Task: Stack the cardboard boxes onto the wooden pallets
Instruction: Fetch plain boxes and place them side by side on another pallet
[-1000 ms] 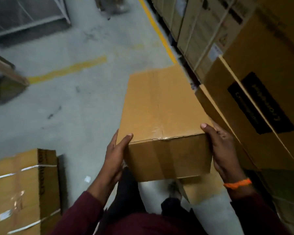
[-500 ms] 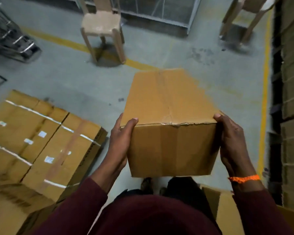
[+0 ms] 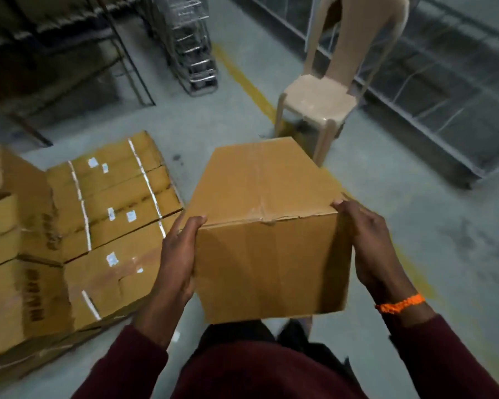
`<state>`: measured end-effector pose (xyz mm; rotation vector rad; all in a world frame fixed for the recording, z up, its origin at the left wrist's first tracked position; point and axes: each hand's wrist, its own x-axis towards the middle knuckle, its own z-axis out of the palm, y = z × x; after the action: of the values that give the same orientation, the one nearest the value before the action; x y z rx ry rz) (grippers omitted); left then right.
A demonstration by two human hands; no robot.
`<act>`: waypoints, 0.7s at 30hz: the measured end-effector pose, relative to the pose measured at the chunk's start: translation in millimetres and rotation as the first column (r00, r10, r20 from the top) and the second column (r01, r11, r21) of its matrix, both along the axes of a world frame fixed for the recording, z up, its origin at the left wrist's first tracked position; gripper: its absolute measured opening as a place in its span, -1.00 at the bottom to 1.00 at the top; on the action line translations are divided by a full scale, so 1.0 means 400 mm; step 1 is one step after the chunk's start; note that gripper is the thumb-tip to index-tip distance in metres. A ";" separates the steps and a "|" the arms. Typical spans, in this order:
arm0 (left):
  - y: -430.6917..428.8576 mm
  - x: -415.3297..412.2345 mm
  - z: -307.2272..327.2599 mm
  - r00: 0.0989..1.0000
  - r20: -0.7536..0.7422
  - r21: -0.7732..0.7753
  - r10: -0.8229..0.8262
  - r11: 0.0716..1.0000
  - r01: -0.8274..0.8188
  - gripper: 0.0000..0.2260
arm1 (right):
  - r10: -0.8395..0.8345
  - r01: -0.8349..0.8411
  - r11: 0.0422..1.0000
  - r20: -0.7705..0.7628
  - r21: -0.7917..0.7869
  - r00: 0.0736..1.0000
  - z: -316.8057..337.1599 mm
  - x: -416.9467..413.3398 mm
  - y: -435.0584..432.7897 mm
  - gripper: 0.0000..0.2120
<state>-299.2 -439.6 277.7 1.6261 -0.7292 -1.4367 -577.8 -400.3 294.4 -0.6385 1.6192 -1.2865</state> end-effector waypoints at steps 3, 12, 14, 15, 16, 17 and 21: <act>-0.100 -0.013 0.018 0.986 -0.029 -0.037 0.162 0.986 -0.163 -0.72 | 0.189 -0.189 0.982 0.001 -0.019 0.982 0.032 -0.018 -0.221 -0.78; -0.494 0.026 -0.005 0.843 -0.098 -0.033 0.528 0.845 -0.533 -0.33 | 0.416 -0.417 0.909 0.017 0.012 0.909 0.000 0.104 -0.856 -0.81; -0.603 0.056 -0.021 0.811 -0.117 -0.033 0.574 0.813 -0.581 -0.52 | 0.471 -0.472 0.880 0.035 0.060 0.882 -0.013 0.144 -1.003 -0.81; -0.651 0.067 -0.024 0.788 -0.118 -0.035 0.604 0.790 -0.612 -0.63 | 0.508 -0.510 0.856 0.041 0.084 0.860 -0.012 0.161 -1.073 -0.79; -0.694 0.078 -0.023 0.769 -0.116 -0.038 0.628 0.771 -0.636 -0.70 | 0.555 -0.558 0.824 0.055 0.102 0.830 -0.008 0.181 -1.139 -0.76; -0.747 0.092 -0.019 0.757 -0.112 -0.042 0.644 0.758 -0.651 -0.76 | 0.598 -0.601 0.792 0.060 0.106 0.799 -0.005 0.204 -1.214 -0.71; -0.905 0.154 -0.019 0.680 -0.107 0.001 0.726 0.684 -0.730 -0.81 | 0.674 -0.665 0.734 -0.027 0.140 0.738 0.016 0.331 -1.461 -0.70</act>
<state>-237.7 -801.5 270.2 1.5346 -0.0012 -0.8805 -445.4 -984.6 300.9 -1.0857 1.3139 -0.6206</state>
